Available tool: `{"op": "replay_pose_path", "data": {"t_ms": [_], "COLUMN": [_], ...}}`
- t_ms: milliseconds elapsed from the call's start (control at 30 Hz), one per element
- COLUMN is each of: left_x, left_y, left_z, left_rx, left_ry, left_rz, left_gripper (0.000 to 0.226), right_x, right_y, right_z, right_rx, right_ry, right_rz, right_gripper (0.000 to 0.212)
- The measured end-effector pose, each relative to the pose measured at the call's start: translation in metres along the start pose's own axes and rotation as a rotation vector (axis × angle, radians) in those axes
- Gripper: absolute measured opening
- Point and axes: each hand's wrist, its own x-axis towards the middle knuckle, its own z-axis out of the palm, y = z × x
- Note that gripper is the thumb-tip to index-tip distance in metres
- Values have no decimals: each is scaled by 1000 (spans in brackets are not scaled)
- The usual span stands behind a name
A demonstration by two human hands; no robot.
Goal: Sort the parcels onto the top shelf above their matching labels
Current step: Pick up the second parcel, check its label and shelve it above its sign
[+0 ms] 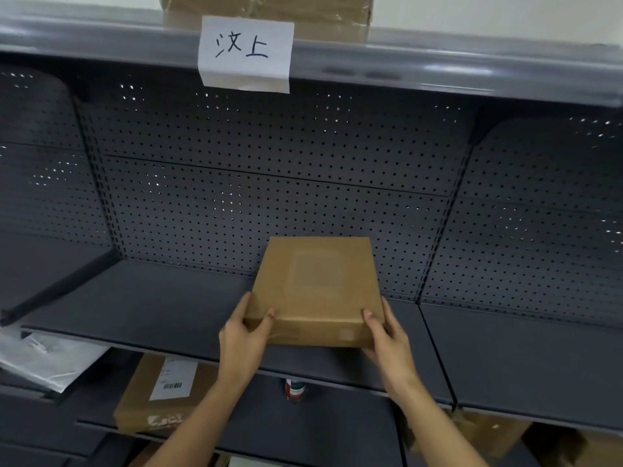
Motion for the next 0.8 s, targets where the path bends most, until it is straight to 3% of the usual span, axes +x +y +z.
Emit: {"op": "replay_pose_path", "data": {"t_ms": [133, 200, 300, 400, 533, 800], "left_x": [-10, -16, -29, -48, -67, -81], "left_y": [4, 7, 20, 35, 49, 61], "left_z": [8, 13, 27, 49, 72, 86], "left_rx": [109, 319, 680, 864, 969, 850], "left_ry": [-91, -85, -76, -167, -179, -61], "left_rz": [163, 302, 654, 831, 765, 714], "left_gripper": [64, 61, 60, 72, 98, 92], "right_x": [-10, -15, -25, -35, -45, -64], "right_y": [-19, -25, -35, -44, -53, -58], "right_z": [-13, -18, -30, -40, -50, -76], "right_rx": [26, -1, -13, -3, 20, -44], "right_ry": [131, 176, 197, 197, 154, 126], "right_rz": [-93, -144, -183, -210, -205, -320], "right_gripper": [58, 56, 54, 49, 52, 53]}}
